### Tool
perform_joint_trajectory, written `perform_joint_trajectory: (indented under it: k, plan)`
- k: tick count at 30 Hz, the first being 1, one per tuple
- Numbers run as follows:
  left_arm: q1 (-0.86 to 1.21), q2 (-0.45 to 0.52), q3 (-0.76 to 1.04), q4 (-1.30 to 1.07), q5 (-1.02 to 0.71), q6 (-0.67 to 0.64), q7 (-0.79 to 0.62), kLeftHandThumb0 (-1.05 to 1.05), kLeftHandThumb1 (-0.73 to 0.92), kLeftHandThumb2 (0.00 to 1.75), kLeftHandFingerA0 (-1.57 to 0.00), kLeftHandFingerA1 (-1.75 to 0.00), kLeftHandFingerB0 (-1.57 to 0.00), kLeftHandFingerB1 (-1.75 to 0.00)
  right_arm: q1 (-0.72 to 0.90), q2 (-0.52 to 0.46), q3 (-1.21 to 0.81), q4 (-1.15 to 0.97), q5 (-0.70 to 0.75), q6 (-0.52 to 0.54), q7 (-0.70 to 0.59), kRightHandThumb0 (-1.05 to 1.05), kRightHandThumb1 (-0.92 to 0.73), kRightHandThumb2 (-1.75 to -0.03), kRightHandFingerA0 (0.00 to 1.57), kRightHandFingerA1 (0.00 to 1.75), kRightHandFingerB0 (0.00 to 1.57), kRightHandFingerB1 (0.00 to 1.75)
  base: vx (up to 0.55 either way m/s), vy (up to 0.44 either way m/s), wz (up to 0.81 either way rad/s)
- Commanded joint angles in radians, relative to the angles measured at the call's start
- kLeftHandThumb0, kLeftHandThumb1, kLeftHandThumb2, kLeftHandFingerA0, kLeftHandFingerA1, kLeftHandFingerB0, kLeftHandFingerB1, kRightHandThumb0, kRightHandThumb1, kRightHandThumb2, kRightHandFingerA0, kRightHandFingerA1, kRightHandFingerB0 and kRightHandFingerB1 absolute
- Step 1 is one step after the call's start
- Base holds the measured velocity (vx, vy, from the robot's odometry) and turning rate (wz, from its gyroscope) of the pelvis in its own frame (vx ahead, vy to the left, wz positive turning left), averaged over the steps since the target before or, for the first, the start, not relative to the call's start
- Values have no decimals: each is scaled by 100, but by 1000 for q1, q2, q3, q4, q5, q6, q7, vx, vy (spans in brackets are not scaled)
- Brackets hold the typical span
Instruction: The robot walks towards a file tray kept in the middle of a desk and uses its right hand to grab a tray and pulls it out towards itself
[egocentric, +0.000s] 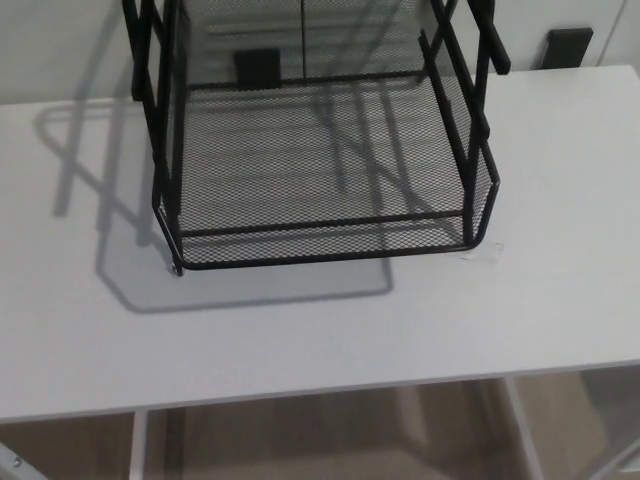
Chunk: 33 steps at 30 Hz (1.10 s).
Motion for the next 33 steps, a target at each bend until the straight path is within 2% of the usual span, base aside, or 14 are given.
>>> perform_joint_trajectory:
  k: [1, 3, 6, 7, 8, 10, 11, 13, 14, 16, 18, 25, 31, 33]
  plan:
    - [3, 13, 9, -1, 7, -19, 0, -28, 63, 59, -48, -42, -40, -38, -11, -13, -4, 18, 2, -41, -7, -15, -45, -53, 86, 67, 57, 51, 0, 0, 0]
    - [4, 16, 11, 6, 7, -26, -4, -28, 63, 59, -47, -43, -40, -38, -7, -9, -5, 20, 7, -50, -2, -15, -45, -53, 86, 68, 57, 52, 0, 0, 0]
    - [8, 17, 11, 1, 5, -22, -7, -25, 64, 59, -45, -41, -39, -37, 59, 60, -52, -163, 133, 8, 48, -30, -40, -68, 57, 71, 43, 57, 0, 0, 0]
    - [5, 17, 11, 3, 9, -26, -2, -25, 64, 59, -45, -42, -40, -38, 84, 80, -60, -242, 155, 26, 26, -28, -52, -56, 50, 72, 42, 52, 0, 0, 0]
    - [5, 16, 11, -3, 10, -32, -1, -26, 64, 59, -47, -43, -40, -38, 124, 101, -84, -362, 188, 11, -3, -41, -45, -78, 36, 70, 30, 57, 0, 0, 0]
    - [1, 17, 12, 12, 10, -43, -3, -25, 63, 58, -47, -43, -40, -38, 127, 125, -155, -480, 260, -15, -61, -44, -59, -57, 26, 76, 23, 53, 0, 0, 0]
    - [0, 18, 11, 12, 12, -44, -4, -26, 63, 58, -47, -42, -40, -38, 130, 128, -183, -540, 278, -15, -90, -45, -51, -77, 14, 64, 15, 54, 0, 0, 0]
    - [-5, 22, 10, 19, 14, -46, -6, -26, 64, 58, -46, -42, -39, -37, 123, 115, -246, -677, 341, -2, -152, -52, -52, -78, 6, 60, 7, 51, 0, 0, 0]
    - [-10, 26, 11, 15, 16, -33, -1, -26, 63, 58, -46, -41, -39, -37, 127, 92, -284, -776, 316, 36, -218, -34, -58, -107, 2, 54, 0, 52, 0, 0, 0]
    - [-16, 24, 17, 21, 7, -39, -4, -25, 63, 58, -47, -42, -39, -37, 125, 83, -316, -896, 341, 29, -239, -34, -58, -107, 2, 55, 0, 52, 0, 0, 0]
    - [-13, 18, 18, 16, 6, -51, -3, -25, 64, 59, -49, -43, -39, -38, 138, 73, -334, -1087, 337, 31, -268, -53, -64, -58, 14, 60, 16, 47, 0, 0, 0]
    - [-1, 22, -13, 31, 57, -98, 15, -28, 64, 59, -47, -43, -40, -38, 2, 48, -360, -1569, -33, -59, -213, -64, -57, -57, 25, 42, 28, 31, 0, 0, 0]
    - [-8, 10, 2, 37, 27, -84, 11, -25, 62, 58, -48, -42, -42, -38, -258, -31, -192, -1765, -359, 135, -71, -70, -48, -55, 15, 45, 20, 34, 0, 0, 0]
    - [-10, 9, 2, 29, 27, -77, 13, -24, 62, 58, -49, -42, -43, -38, -433, -16, -98, -1691, -567, 95, -32, -74, -52, -57, 9, 40, 16, 35, 0, 0, 0]
